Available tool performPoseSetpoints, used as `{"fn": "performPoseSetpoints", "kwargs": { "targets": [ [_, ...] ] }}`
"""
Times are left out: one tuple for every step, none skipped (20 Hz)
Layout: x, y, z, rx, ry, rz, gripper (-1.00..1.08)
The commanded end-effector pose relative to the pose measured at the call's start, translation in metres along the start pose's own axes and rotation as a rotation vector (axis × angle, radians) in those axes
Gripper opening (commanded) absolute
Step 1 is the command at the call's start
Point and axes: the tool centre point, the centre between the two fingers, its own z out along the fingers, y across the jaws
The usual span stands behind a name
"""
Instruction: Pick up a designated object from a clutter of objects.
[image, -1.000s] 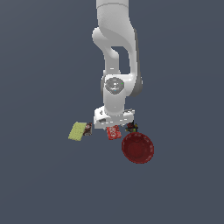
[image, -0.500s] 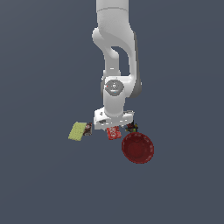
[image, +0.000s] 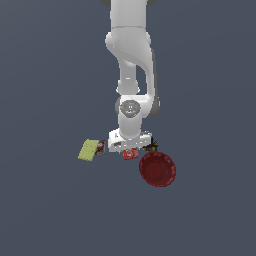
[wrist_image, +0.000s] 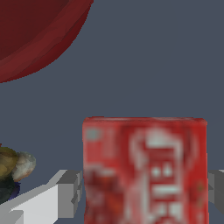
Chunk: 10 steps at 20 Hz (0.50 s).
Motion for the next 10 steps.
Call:
{"fn": "performPoseSetpoints", "kwargs": {
  "targets": [
    [-0.0017,-0.0008,0.0077,0.001,-0.005,-0.001,1.0],
    [-0.0017,-0.0008,0.0085,0.001,-0.005,-0.001,1.0],
    [-0.0017,-0.0008,0.0084,0.001,-0.004,-0.001,1.0],
    [-0.0017,-0.0008,0.0084,0.001,-0.004,-0.001,-1.0],
    [-0.0017,-0.0008,0.0084,0.001,-0.004,-0.001,-1.0],
    [-0.0017,-0.0008,0.0084,0.001,-0.004,-0.001,-1.0],
    [-0.0017,-0.0008,0.0084,0.001,-0.004,-0.001,-1.0],
    [-0.0017,-0.0008,0.0084,0.001,-0.004,-0.001,-1.0],
    [-0.0017,-0.0008,0.0084,0.001,-0.004,-0.001,-1.0],
    [-0.0017,-0.0008,0.0084,0.001,-0.004,-0.001,-1.0]
  ]
}}
